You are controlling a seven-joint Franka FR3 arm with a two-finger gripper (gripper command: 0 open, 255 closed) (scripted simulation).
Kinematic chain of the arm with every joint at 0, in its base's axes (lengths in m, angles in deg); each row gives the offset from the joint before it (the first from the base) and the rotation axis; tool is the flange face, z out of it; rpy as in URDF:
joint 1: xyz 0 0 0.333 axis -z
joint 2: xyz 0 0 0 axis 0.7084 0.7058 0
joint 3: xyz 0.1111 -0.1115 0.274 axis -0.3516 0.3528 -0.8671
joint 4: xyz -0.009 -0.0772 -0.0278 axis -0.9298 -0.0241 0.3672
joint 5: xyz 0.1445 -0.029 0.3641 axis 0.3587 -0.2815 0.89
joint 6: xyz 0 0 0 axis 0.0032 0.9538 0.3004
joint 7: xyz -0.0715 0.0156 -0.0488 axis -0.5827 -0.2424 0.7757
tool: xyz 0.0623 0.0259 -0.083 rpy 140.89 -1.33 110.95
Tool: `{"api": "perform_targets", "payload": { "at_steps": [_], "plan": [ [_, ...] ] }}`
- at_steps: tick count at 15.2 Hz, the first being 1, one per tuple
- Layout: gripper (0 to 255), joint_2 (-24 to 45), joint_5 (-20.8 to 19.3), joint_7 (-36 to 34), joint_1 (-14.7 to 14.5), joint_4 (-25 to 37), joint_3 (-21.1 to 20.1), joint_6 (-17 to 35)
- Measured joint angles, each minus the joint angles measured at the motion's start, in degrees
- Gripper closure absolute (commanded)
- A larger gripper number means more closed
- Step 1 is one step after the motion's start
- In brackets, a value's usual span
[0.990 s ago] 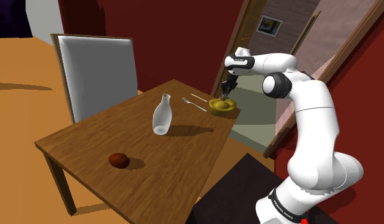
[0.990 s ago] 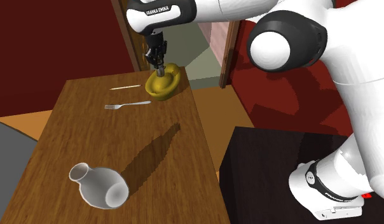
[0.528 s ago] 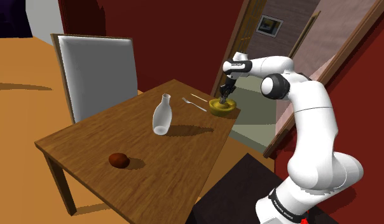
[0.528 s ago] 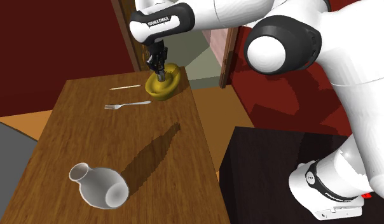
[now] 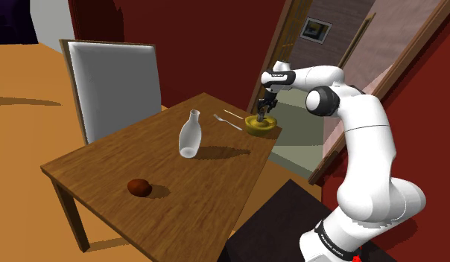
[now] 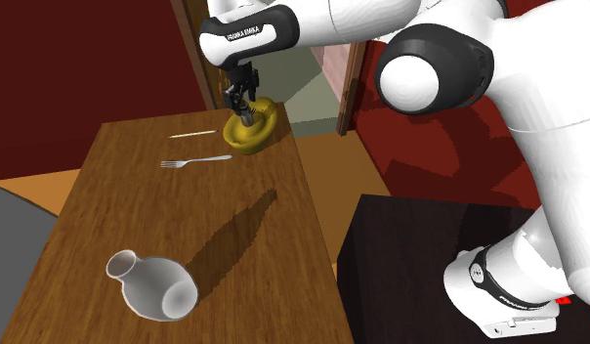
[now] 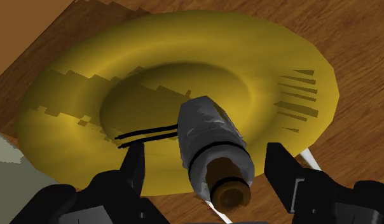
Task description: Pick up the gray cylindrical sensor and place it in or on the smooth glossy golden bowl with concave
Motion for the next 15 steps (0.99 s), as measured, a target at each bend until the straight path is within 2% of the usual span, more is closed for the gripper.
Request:
{"api": "perform_targets", "payload": {
  "at_steps": [4,9,15],
  "plan": [
    [0,0.0,0.0,0.0,0.0,0.0,0.0,0.0],
    [0,-2.6,-0.2,-0.2,-0.3,2.2,0.1,-4.7],
    [0,-3.1,-0.2,-0.1,-0.2,1.9,0.2,-5.0]
  ]
}}
